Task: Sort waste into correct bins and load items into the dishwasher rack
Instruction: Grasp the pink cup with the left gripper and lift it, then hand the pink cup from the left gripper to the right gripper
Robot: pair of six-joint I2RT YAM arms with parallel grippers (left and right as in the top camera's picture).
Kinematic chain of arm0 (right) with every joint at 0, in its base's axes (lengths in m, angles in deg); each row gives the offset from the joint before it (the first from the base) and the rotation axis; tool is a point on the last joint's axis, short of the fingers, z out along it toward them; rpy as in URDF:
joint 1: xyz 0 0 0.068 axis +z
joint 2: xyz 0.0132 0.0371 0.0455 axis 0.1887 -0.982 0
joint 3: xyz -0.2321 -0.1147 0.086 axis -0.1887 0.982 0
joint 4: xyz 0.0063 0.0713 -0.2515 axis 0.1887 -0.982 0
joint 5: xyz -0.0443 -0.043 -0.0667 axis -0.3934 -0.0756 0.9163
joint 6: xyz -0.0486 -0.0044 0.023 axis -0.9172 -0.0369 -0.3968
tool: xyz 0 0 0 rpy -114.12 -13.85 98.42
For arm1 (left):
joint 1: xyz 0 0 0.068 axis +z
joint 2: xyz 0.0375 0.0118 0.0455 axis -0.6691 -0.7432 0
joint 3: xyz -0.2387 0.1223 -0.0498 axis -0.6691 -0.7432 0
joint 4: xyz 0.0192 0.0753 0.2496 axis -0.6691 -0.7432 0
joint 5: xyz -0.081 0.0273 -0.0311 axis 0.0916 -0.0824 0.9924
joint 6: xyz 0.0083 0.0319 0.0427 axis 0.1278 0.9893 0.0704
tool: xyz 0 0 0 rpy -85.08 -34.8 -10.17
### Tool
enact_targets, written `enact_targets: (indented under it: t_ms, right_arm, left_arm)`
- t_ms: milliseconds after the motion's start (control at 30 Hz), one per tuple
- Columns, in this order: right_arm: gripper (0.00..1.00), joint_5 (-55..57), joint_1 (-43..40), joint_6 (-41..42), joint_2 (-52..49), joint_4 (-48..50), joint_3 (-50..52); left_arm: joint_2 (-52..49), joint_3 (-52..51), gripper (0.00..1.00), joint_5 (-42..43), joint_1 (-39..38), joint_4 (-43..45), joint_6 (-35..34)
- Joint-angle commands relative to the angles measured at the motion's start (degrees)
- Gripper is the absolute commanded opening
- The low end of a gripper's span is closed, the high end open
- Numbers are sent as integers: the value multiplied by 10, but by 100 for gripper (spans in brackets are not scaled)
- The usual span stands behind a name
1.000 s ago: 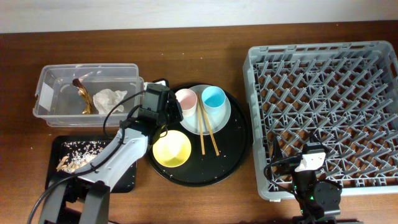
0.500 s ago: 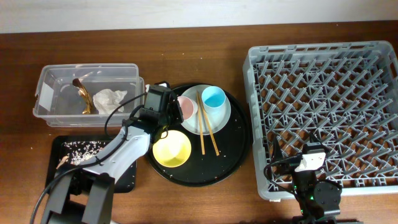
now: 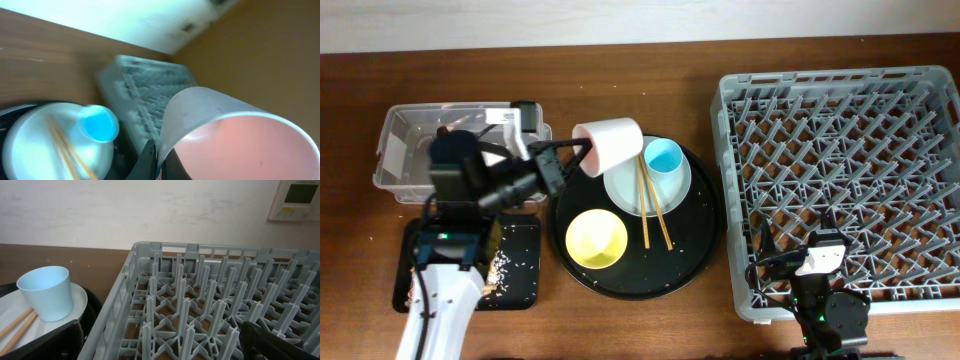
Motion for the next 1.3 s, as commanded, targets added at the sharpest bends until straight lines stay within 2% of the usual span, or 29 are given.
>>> enact_targets:
  t_ms: [0, 100, 167, 200, 267, 333, 433, 500, 600, 733, 900, 1067, 1100, 1167, 1267]
  right_arm:
    - [98, -30, -2, 10, 4, 0, 3]
    - [99, -151, -2, 113, 4, 50, 3]
    - [98, -229, -2, 124, 4, 58, -11]
    - [98, -252, -2, 160, 4, 53, -36]
    - [98, -275, -2, 167, -2, 22, -93]
    - [98, -276, -2, 166, -32, -63, -194]
    - [98, -277, -2, 166, -157, -275, -417]
    - [99, -323, -2, 166, -268, -416, -579]
    - [98, -434, -2, 166, -356, -480, -696]
    - [98, -559, -2, 131, -397, -475, -705]
    - [98, -595, -2, 121, -439, -478, -705]
    - [98, -597, -2, 96, -478, -500, -700]
    - [98, -625, -2, 75, -487, -499, -700]
    - [98, -666, -2, 45, -497, -499, -700]
    - [98, -667, -2, 45, -513, -499, -700]
  left_arm:
    - [2, 7, 0, 242, 58, 6, -40]
    - [2, 7, 0, 280, 63, 6, -40]
    - [2, 7, 0, 278, 63, 6, -40]
    - [2, 7, 0, 278, 63, 6, -40]
    - [2, 7, 0, 278, 63, 6, -40]
    - [2, 7, 0, 278, 63, 6, -40]
    - [2, 7, 0, 279, 62, 1, -40]
    - [2, 7, 0, 280, 62, -23, -40]
    - [2, 7, 0, 316, 62, -33, -40]
    - [2, 7, 0, 352, 44, -33, -40]
    - [2, 7, 0, 329, -17, -13, -54]
    - [2, 7, 0, 326, -63, 134, -157]
    - [2, 7, 0, 314, -77, 171, -185]
    - [2, 7, 0, 290, -92, 178, -189]
    - [2, 7, 0, 275, -112, 186, -189]
